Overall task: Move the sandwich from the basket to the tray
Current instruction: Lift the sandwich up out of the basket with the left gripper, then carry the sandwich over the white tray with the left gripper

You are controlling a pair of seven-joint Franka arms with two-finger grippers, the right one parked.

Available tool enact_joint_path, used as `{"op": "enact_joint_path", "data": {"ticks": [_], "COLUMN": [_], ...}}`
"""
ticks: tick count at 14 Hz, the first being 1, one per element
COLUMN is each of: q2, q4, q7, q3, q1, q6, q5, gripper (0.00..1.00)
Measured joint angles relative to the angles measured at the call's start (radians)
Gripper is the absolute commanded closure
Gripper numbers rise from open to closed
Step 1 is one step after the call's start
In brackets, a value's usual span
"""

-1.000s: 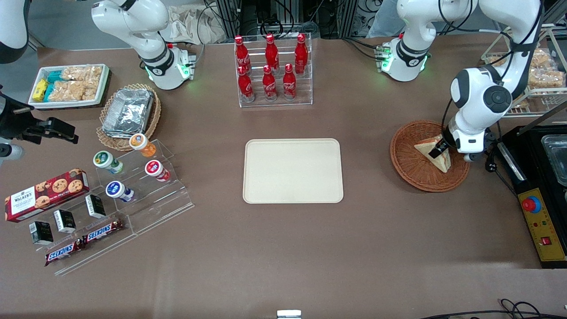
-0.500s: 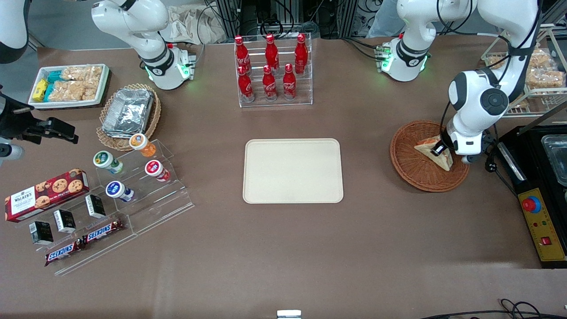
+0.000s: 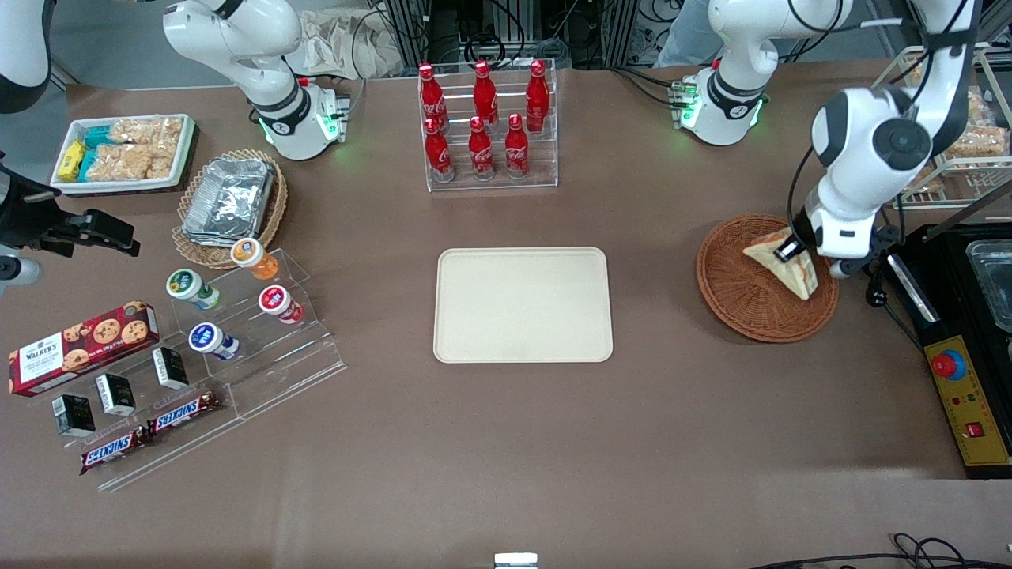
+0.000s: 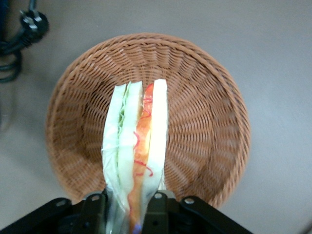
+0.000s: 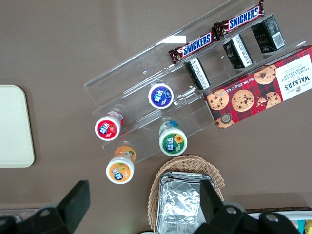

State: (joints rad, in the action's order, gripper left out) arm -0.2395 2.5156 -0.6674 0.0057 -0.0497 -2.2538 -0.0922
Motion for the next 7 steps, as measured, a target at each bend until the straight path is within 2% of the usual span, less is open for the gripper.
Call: {"op": "enact_joint_path", "data": {"ticks": [3, 7], "q2": [-0.106, -0.086], "q4": [-0.074, -0.268], "q7": [0.106, 0.160], "q3": [-0.035, -0.045], "q1": [-0.057, -0.237], "q6": [0.190, 0.357], "q5": [0.017, 0.061], "gripper": [1.00, 1.00]}}
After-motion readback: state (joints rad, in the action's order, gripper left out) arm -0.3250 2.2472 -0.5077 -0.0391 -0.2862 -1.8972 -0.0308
